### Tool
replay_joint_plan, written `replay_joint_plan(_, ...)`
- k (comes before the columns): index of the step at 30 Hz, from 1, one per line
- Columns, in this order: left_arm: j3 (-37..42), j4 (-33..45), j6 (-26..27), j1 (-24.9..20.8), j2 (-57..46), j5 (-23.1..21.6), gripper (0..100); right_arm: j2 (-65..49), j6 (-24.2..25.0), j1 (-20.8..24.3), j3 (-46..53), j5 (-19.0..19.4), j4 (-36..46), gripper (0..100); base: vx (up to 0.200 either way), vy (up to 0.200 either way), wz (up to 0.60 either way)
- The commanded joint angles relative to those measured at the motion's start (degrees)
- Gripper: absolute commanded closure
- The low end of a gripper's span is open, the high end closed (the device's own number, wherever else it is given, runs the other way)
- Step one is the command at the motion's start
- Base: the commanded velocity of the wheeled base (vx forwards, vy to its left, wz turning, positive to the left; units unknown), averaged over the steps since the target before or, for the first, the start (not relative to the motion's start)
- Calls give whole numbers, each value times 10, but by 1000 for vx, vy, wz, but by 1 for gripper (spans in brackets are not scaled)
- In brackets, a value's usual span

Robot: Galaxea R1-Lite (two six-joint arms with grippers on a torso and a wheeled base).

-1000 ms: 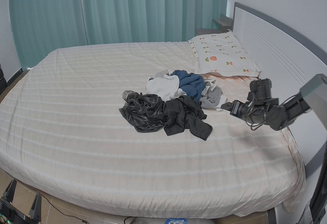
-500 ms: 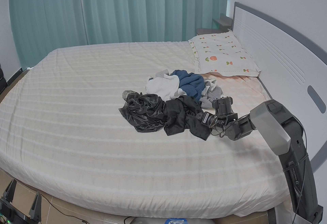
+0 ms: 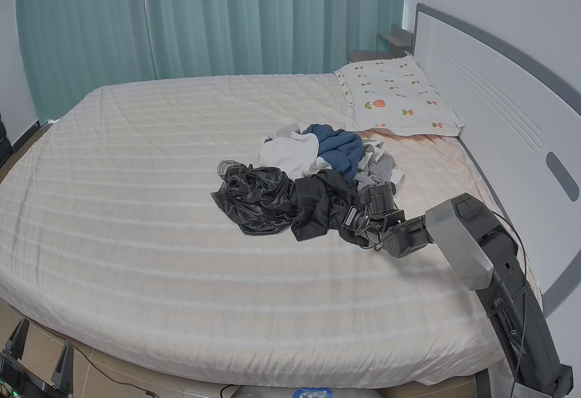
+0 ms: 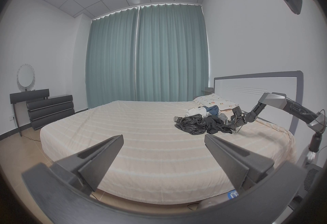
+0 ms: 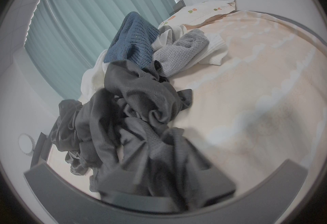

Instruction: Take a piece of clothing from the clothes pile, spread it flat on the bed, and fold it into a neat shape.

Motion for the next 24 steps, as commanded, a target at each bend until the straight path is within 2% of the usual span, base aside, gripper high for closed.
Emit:
replay_joint_plan(1,10,0,-2,0,-10,0,0,-28,46,-1,3,0,-2,100,0,0,0)
replay_joint_plan(4,10,0,-8,0,-10,0,0,-88,106,-6,73,1,-5,100,0,0,0)
replay_joint_plan(9,10,0,-7,0,-10,1,0,-192,134,-16,236,25,-57,100,0,0,0)
replay_joint_plan(10,0,-9,-13,0,-10,3,0,-226,139,-20,296,40,-99,100,0,0,0)
replay_joint_plan(12,-79,-31,-45,-3,9,-1,0,-269,139,-23,372,58,-155,100,0,0,0)
replay_joint_plan(14,-140,-24,-69,-10,71,-14,0,-311,138,-22,442,72,-205,100,0,0,0)
replay_joint_plan(16,-154,-24,-55,-11,111,-26,0,-346,140,-17,492,74,-231,100,0,0,0)
replay_joint_plan(17,-164,-25,-50,-12,156,-44,0,-384,141,-13,558,79,-255,100,0,0,0)
replay_joint_plan(20,-167,-41,-46,-11,233,-80,0,-423,156,-4,646,91,-305,100,0,0,0)
replay_joint_plan(21,-167,-41,-46,-11,233,-80,0,-423,156,-4,646,91,-305,100,0,0,0)
replay_joint_plan(22,-166,-59,-43,-13,290,-95,0,-448,168,-5,695,94,-348,100,0,0,0)
replay_joint_plan(24,-167,-79,-34,-25,355,-101,0,-465,172,-10,742,101,-383,100,0,0,0)
